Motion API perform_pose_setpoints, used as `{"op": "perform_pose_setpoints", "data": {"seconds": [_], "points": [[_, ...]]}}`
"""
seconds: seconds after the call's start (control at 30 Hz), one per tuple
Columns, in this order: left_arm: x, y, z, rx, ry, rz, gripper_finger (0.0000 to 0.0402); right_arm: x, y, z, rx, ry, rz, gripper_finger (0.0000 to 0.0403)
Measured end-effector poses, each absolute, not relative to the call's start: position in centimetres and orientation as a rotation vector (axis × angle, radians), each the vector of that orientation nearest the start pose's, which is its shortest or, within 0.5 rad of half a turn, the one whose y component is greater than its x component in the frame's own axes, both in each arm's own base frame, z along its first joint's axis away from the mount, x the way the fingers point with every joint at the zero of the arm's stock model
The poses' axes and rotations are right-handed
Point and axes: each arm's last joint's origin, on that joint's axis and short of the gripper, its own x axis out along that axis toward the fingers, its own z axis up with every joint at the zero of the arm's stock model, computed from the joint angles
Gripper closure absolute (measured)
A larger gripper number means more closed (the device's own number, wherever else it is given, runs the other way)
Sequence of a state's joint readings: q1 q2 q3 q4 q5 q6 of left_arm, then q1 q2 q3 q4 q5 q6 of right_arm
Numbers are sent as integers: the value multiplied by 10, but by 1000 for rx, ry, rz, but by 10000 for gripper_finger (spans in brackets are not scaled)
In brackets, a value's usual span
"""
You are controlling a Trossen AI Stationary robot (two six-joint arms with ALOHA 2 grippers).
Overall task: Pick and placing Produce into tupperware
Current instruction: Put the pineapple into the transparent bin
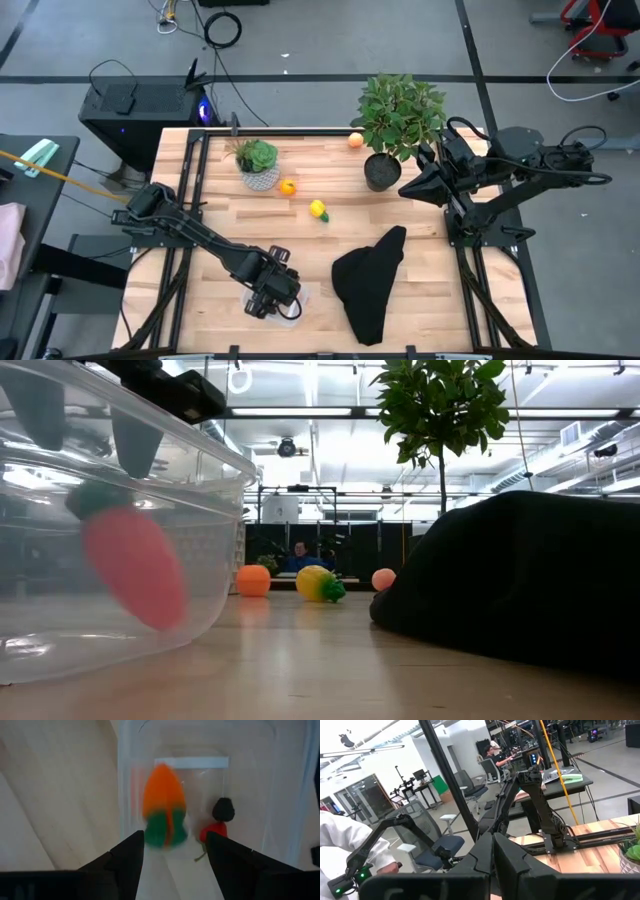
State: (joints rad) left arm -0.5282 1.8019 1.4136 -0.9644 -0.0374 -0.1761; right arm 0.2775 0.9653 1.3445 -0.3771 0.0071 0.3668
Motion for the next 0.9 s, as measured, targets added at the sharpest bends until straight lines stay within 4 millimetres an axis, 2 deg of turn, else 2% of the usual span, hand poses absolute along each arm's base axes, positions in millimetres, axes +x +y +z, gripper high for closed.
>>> {"op": "perform_pose_setpoints", "data": {"seconds": [0.23,0.43,0.57,0.7,0.8,0.9], "points": [[304,-173,229,232,1350,-281,181,165,47,467,362,47,268,380],[311,-160,231,216,1347,-232,180,165,47,467,362,47,268,380],[317,-155,248,194,1331,-214,182,165,47,467,379,50,268,380],[321,-160,271,206,1274,-273,184,165,47,467,389,52,268,380],[325,-160,283,304,1206,-282,182,165,47,467,389,52,268,380],[337,-147,285,434,1124,-243,183,165,47,467,388,51,268,380]]}}
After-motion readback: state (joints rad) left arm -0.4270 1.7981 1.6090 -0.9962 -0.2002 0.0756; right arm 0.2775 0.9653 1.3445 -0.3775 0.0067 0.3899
